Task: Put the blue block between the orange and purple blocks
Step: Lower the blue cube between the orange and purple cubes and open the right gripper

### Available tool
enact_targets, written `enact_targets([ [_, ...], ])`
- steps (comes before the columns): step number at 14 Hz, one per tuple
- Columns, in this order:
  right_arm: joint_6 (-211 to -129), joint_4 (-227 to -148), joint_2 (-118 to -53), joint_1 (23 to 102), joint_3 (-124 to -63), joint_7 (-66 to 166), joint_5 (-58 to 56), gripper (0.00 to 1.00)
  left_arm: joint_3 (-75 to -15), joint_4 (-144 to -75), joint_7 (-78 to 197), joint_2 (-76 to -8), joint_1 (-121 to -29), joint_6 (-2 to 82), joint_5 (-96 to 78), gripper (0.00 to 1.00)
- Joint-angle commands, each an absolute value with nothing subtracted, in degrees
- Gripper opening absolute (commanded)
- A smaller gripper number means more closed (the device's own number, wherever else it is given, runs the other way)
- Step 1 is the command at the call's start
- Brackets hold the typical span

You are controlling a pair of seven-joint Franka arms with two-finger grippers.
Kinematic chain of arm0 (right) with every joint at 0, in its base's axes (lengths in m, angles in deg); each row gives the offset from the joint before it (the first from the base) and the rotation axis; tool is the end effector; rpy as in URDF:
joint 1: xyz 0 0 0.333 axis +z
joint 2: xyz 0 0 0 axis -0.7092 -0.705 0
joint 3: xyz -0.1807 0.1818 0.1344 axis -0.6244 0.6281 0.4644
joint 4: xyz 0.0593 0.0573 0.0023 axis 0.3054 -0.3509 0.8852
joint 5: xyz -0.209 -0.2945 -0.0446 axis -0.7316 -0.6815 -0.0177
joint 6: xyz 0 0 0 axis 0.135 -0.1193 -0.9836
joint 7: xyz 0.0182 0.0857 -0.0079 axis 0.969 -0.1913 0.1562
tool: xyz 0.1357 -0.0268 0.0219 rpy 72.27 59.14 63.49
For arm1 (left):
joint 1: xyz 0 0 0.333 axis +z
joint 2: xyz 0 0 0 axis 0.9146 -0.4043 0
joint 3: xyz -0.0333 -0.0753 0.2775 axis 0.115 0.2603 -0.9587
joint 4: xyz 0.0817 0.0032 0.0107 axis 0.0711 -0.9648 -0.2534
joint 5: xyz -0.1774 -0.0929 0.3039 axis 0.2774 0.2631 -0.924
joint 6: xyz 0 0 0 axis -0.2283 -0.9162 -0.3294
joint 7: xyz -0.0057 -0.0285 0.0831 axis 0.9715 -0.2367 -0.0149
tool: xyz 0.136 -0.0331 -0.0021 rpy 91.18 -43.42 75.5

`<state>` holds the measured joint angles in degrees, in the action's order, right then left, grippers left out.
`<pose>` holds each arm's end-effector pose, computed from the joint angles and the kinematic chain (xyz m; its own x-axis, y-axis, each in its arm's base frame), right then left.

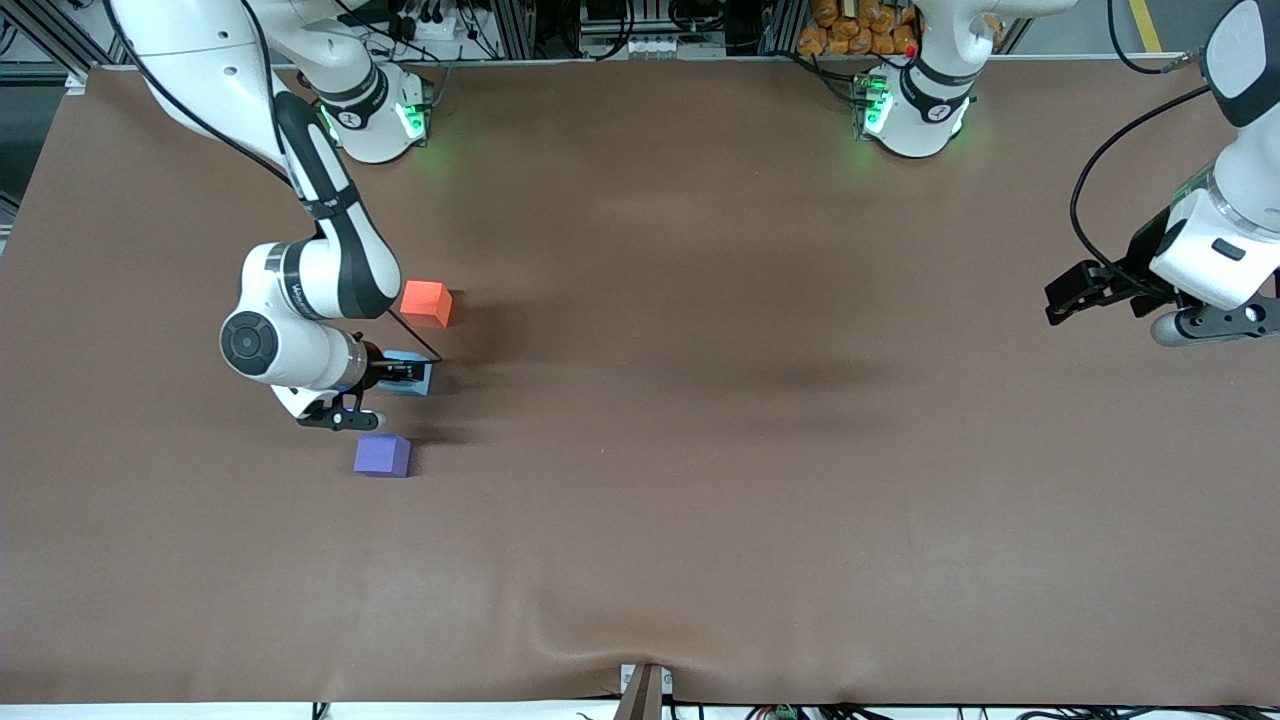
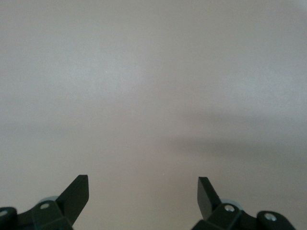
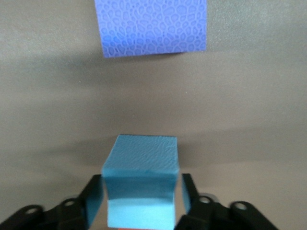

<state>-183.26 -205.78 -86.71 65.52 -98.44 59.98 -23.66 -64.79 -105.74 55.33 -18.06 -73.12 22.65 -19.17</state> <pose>0.5276 0.1055 0.1853 0.9736 -0.0683 -0.2179 -0.0847 -0.9942 -0.0668 0.5438 -0.0462 0.5177 0.9951 0.0901 0.0406 0.0907 -0.9958 -0.0143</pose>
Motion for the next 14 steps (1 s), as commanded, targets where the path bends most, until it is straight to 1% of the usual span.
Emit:
enact_targets([
  [1, -182.9, -204.1, -86.9, 63.5, -97.7, 59.5, -22.9, 1.0, -64.7, -105.9, 56.5, -17.8, -72.9, 23.2, -18.3, 1.0],
  [2, -181.6, -202.4, -86.3, 62.2, -97.6, 59.4, -23.0, 1.0, -64.7, -105.9, 56.5, -17.8, -72.9, 23.2, -18.3, 1.0],
  [3, -178.5, -199.5, -86.1, 62.0, -97.7, 59.4, -23.0, 1.0, -64.7, -105.9, 56.5, -17.8, -72.9, 23.2, -18.3, 1.0],
  [5, -167.6, -191.6, -85.4, 60.5, -97.8, 59.4, -23.2, 1.0, -64.8, -105.8, 56.5, -17.8, -72.9, 23.2, -18.3, 1.0],
  [6, -163.2, -187.7, -85.1, 58.9, -97.8, 59.3, -23.7, 1.0, -64.7, -105.8, 56.5, -17.8, -72.9, 23.1, -18.3, 1.0],
  [7, -160.7, -185.6, -84.1, 57.5, -97.9, 59.2, -23.9, 1.0, -64.7, -105.8, 56.5, -17.8, -72.8, 23.2, -18.3, 1.0],
  [9, -159.0, -185.8, -79.6, 54.0, -97.9, 55.3, -25.0, 1.0, -64.7, -105.7, 56.5, -17.8, -72.8, 23.2, -18.3, 1.0],
  [11, -154.3, -185.9, -74.0, 50.5, -97.9, 53.6, -25.6, 1.0, -64.8, -105.7, 56.5, -17.8, -72.7, 23.2, -18.3, 1.0],
  [13, -150.9, -186.0, -68.3, 49.0, -97.6, 53.6, -29.7, 1.0, -64.8, -105.6, 56.5, -17.8, -72.7, 23.2, -18.3, 1.0],
  [14, -148.9, -186.0, -65.7, 47.0, -96.5, 53.6, -30.9, 1.0, -64.8, -105.7, 56.5, -17.7, -72.5, 23.2, -18.3, 1.0],
])
